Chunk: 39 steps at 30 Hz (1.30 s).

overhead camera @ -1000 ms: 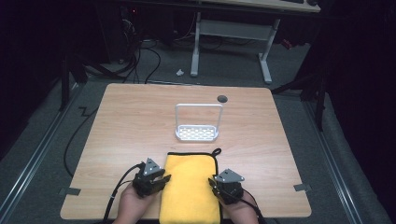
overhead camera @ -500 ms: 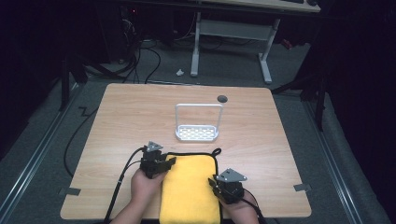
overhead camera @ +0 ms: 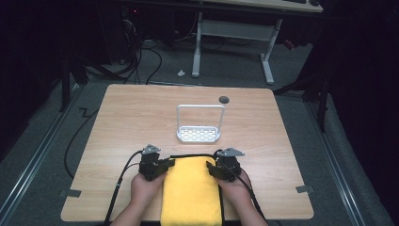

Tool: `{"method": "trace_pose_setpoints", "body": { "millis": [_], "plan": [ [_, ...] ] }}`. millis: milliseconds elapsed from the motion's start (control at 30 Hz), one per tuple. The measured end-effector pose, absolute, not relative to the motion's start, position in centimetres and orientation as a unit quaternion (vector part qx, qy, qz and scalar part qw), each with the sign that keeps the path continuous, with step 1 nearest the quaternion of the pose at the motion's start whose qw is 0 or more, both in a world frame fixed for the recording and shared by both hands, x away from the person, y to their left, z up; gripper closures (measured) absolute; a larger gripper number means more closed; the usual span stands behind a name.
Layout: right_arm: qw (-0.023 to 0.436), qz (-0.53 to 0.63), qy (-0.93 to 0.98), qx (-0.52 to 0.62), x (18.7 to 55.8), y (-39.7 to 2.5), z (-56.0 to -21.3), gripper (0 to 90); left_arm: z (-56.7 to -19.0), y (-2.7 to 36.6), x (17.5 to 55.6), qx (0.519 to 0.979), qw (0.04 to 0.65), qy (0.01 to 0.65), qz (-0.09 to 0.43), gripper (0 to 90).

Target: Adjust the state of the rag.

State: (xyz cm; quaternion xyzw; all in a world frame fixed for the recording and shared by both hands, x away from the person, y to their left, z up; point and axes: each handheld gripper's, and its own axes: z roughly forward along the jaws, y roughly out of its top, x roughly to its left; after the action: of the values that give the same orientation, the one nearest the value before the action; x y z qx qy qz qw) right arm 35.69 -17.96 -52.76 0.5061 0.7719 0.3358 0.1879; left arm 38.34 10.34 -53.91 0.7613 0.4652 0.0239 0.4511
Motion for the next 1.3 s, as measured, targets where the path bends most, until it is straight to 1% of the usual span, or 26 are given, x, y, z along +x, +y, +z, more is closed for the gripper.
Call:
{"method": "trace_pose_setpoints", "body": {
  "millis": [67,100,167,233,400,500,600,700,767,900,1033,1300],
  "plan": [
    [0.185,0.335,0.775,0.503,35.8,-17.7,-52.7,47.0,-53.9,10.4,38.3,0.761,0.453,0.464,0.020,80.2],
    [0.180,0.337,0.774,0.505,35.8,-17.6,-52.7,50.5,-53.9,10.4,38.3,0.761,0.453,0.463,0.022,80.2],
    [0.183,0.336,0.776,0.501,35.7,-17.4,-52.7,54.6,-53.9,10.3,38.2,0.763,0.453,0.461,0.026,80.1],
    [0.177,0.341,0.774,0.503,35.6,-17.2,-52.7,62.1,-53.9,10.2,38.1,0.765,0.453,0.458,0.028,80.0],
    [0.173,0.344,0.778,0.497,35.4,-16.5,-52.7,76.0,-53.9,10.3,38.1,0.765,0.453,0.458,0.026,79.8],
    [0.177,0.342,0.784,0.486,35.3,-16.1,-52.7,80.0,-53.9,10.3,38.0,0.765,0.454,0.456,0.025,78.7],
    [0.182,0.348,0.784,0.481,35.1,-16.1,-52.9,81.1,-53.9,10.3,38.0,0.766,0.455,0.454,0.025,76.2],
    [0.199,0.347,0.783,0.477,34.8,-15.9,-52.8,81.5,-53.9,10.4,38.0,0.765,0.456,0.455,0.026,74.4],
    [0.211,0.353,0.780,0.472,34.6,-15.9,-52.7,81.6,-53.8,10.4,37.8,0.762,0.461,0.453,0.036,76.4],
    [0.214,0.371,0.770,0.473,34.4,-16.3,-52.3,81.5,-53.5,10.7,37.5,0.754,0.476,0.451,0.048,83.1],
    [0.219,0.394,0.762,0.466,34.2,-16.7,-51.5,81.6,-52.9,10.7,37.3,0.743,0.490,0.453,0.056,83.7],
    [0.237,0.429,0.738,0.463,33.8,-17.3,-49.4,81.5,-49.6,10.2,37.1,0.734,0.514,0.433,0.097,83.7]
  ]
}}
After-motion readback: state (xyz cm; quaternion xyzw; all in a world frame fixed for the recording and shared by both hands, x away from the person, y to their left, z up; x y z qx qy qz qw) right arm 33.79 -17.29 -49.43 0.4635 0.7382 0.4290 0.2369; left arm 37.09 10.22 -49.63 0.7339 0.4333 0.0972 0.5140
